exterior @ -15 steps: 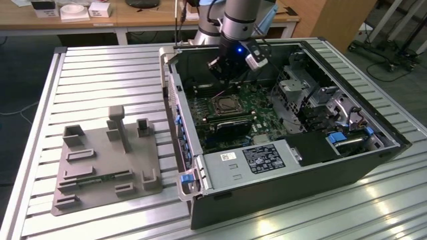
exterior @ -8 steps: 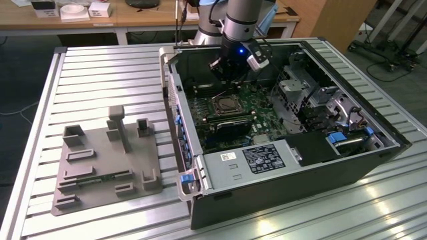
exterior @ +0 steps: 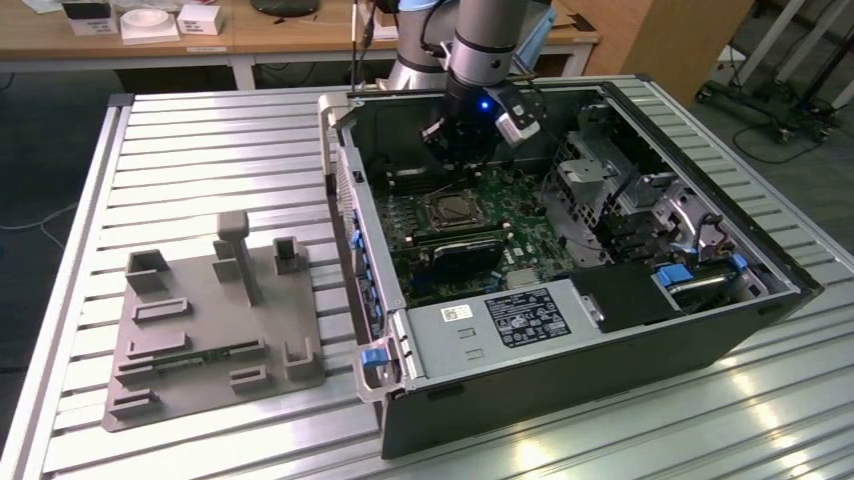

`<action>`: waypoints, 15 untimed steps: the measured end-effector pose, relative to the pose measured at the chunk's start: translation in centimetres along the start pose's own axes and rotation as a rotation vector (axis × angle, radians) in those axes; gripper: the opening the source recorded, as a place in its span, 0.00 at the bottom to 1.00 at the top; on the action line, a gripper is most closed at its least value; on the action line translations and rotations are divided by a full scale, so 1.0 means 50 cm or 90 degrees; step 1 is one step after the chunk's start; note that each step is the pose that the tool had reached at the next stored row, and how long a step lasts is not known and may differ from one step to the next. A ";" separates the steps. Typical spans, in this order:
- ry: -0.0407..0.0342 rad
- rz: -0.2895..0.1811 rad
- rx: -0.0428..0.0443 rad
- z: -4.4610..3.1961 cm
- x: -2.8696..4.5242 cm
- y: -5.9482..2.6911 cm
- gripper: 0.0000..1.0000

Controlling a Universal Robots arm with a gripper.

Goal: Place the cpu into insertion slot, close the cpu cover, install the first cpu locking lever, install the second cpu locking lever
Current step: 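Install the first cpu locking lever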

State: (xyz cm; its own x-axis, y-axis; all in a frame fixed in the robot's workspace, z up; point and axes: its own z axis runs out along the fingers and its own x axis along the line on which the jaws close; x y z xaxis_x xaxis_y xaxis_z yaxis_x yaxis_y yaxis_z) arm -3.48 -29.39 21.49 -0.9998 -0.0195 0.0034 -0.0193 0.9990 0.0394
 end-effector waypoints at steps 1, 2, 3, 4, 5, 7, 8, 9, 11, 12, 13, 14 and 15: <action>0.0000 0.000 0.0000 0.001 -0.001 0.000 0.10; 0.0000 0.000 0.0000 0.003 -0.002 0.000 0.10; 0.0000 0.000 0.0000 0.004 -0.004 0.001 0.10; 0.0000 0.000 0.0000 0.006 -0.005 0.001 0.10; 0.0000 0.000 0.0000 0.007 -0.006 0.001 0.10; 0.0000 0.000 0.0001 0.010 -0.008 0.001 0.10; 0.0000 0.000 0.0000 0.012 -0.008 0.001 0.10; 0.0000 0.000 0.0000 0.013 -0.009 0.001 0.10; 0.0000 0.000 0.0000 0.016 -0.010 0.001 0.10; 0.0000 0.000 0.0000 0.016 -0.010 0.002 0.10; 0.0000 0.000 0.0000 0.017 -0.011 0.002 0.10; 0.0001 0.000 0.0001 0.017 -0.011 0.002 0.10; 0.0001 0.000 0.0001 0.018 -0.011 0.002 0.10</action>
State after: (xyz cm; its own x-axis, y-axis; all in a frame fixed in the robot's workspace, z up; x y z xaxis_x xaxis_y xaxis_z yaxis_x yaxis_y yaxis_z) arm -2.91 -29.26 20.61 -0.9998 -0.0196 0.0035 -0.0194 0.9990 0.0392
